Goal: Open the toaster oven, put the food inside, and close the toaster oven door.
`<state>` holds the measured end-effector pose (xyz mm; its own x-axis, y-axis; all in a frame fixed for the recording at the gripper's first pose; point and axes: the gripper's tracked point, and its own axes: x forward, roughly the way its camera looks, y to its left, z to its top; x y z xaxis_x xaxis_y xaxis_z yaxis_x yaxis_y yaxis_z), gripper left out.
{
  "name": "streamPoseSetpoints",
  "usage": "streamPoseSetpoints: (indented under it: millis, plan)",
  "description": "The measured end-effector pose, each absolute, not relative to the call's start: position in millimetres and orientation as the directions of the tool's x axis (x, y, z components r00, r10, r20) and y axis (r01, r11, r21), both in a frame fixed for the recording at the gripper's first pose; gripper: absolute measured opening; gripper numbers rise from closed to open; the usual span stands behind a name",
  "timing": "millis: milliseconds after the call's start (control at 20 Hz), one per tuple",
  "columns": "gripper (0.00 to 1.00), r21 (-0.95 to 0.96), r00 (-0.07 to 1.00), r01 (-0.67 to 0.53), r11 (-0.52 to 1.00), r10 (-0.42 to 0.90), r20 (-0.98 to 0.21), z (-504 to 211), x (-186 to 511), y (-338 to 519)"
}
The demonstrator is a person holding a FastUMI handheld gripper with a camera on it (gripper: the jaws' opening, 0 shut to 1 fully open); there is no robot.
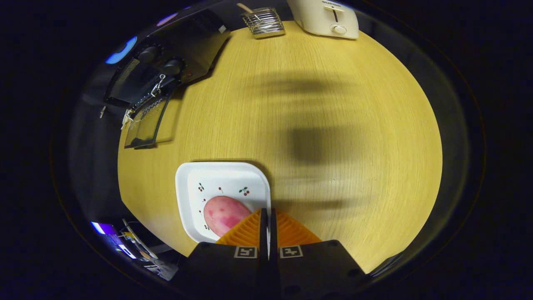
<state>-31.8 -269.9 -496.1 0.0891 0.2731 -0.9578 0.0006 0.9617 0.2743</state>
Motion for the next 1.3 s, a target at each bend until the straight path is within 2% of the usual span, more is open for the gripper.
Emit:
streamPoseSetpoints:
  millis: [350,650,900,1100,1300]
  plan:
    - [0.05,0.537,0.157,0.25,0.806,0.513,-0.844,-483.5,-43.7,-261.0]
    - [0.05,0.626,0.228,0.36,0.691,0.586,-0.778,-466.5,-56.7,-239.3]
    - [0.05,0.674,0.347,0.444,0.591,0.58,-0.737,-422.0,-60.2,-193.2]
    - [0.05,0.684,0.441,0.452,0.573,0.523,-0.73,-394.7,-52.2,-139.5]
    - [0.05,0.701,0.522,0.517,0.491,0.469,-0.713,-378.0,-28.1,-75.8]
